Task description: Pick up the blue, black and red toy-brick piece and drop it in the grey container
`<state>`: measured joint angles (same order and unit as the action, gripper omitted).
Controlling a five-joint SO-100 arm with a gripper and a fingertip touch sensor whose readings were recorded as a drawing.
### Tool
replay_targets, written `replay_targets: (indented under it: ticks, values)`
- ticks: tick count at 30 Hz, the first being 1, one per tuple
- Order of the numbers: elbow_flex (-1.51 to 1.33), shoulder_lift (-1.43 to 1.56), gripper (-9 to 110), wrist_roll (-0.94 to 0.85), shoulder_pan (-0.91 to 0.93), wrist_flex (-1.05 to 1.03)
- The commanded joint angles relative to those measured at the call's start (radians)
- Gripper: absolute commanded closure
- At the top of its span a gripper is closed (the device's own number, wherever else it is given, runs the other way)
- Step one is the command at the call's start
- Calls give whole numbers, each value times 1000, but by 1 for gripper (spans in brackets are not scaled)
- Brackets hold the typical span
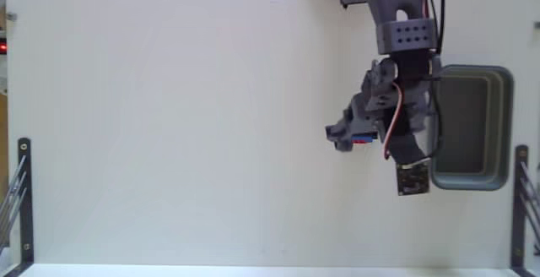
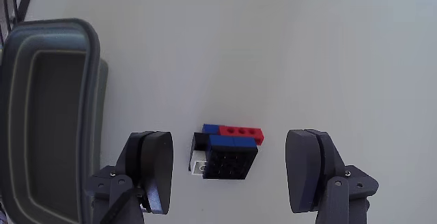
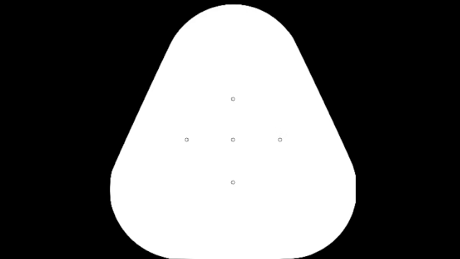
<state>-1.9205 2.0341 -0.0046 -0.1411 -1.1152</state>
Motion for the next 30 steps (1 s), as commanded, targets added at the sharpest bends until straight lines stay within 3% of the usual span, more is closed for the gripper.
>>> replay_targets:
  ticks: [1,30]
  values:
    - [-14,36,-9,5,0,31]
    - [-238,42,-9,5,0,248]
